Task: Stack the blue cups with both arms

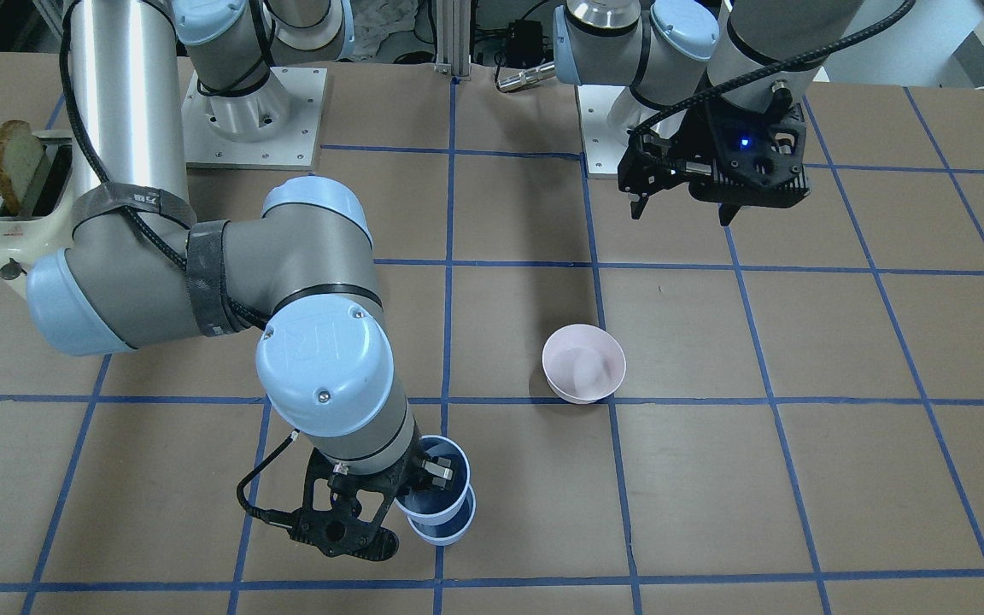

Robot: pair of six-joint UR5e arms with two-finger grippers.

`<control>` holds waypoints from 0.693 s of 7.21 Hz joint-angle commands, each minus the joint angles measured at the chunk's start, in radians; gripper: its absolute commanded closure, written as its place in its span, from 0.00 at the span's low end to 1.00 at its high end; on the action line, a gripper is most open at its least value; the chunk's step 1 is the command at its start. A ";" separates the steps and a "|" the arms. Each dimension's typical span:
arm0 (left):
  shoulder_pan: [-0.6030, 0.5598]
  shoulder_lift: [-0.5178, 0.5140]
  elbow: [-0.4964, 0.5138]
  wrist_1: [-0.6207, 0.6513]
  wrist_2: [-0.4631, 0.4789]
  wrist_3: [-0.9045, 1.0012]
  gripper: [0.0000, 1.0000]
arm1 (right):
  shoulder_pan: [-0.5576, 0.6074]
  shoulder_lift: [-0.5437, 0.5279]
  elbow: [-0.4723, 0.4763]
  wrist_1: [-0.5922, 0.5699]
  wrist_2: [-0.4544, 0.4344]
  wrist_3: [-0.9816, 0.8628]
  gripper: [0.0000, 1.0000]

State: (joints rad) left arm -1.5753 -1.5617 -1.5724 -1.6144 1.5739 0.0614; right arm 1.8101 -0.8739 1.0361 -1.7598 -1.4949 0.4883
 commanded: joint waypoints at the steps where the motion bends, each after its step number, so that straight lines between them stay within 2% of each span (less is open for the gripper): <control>1: 0.000 0.002 0.000 0.010 0.000 0.000 0.00 | 0.000 0.009 0.001 -0.012 0.001 -0.001 1.00; 4: 0.000 0.002 -0.003 0.037 0.000 -0.002 0.00 | 0.000 0.024 0.001 -0.020 0.001 -0.004 1.00; 5: 0.000 0.002 -0.003 0.045 -0.002 -0.003 0.00 | 0.000 0.026 0.001 -0.024 0.001 -0.004 0.83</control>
State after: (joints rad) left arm -1.5754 -1.5603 -1.5747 -1.5784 1.5735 0.0605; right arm 1.8101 -0.8523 1.0370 -1.7777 -1.4941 0.4849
